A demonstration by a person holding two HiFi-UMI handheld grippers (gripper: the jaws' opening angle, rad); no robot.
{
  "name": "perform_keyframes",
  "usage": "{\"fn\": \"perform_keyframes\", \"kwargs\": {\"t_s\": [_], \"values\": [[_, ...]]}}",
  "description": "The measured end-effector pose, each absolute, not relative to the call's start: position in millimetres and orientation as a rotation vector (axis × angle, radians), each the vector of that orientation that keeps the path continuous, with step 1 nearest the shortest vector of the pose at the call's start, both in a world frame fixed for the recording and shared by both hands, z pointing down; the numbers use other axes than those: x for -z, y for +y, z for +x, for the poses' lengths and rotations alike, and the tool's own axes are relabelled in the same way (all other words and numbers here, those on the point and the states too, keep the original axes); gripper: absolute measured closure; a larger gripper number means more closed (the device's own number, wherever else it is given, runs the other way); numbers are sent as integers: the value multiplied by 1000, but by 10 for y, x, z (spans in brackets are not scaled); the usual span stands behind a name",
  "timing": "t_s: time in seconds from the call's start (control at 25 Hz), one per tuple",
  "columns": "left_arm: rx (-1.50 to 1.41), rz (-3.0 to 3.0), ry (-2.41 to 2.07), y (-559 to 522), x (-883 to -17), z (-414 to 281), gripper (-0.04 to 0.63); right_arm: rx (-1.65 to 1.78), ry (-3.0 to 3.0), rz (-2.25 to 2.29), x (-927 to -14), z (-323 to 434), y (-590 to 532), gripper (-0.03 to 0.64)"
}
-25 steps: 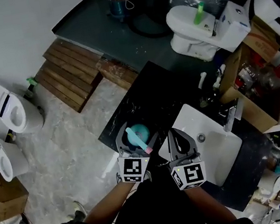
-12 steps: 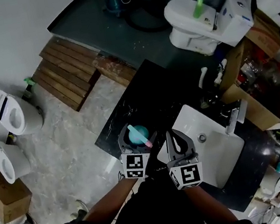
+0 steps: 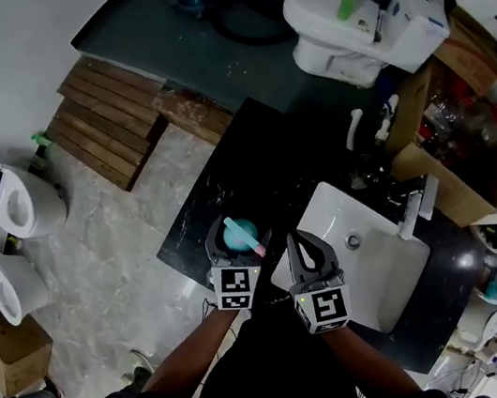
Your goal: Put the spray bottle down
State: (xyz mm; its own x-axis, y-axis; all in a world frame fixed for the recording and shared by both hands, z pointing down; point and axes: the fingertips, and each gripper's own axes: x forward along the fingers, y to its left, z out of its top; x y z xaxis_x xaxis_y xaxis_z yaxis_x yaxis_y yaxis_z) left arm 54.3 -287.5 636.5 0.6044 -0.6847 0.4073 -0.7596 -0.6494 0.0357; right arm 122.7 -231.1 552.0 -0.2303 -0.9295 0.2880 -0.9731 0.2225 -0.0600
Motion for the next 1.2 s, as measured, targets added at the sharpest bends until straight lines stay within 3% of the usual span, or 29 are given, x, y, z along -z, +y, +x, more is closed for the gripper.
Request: {"fn": "perform_keyframes", "kwargs": {"t_s": [1.2], "values": [[-600,2657,-1156,-2737,-6555,498,144,-378,-2281,1758,-5665,1163,-2084,607]]}}
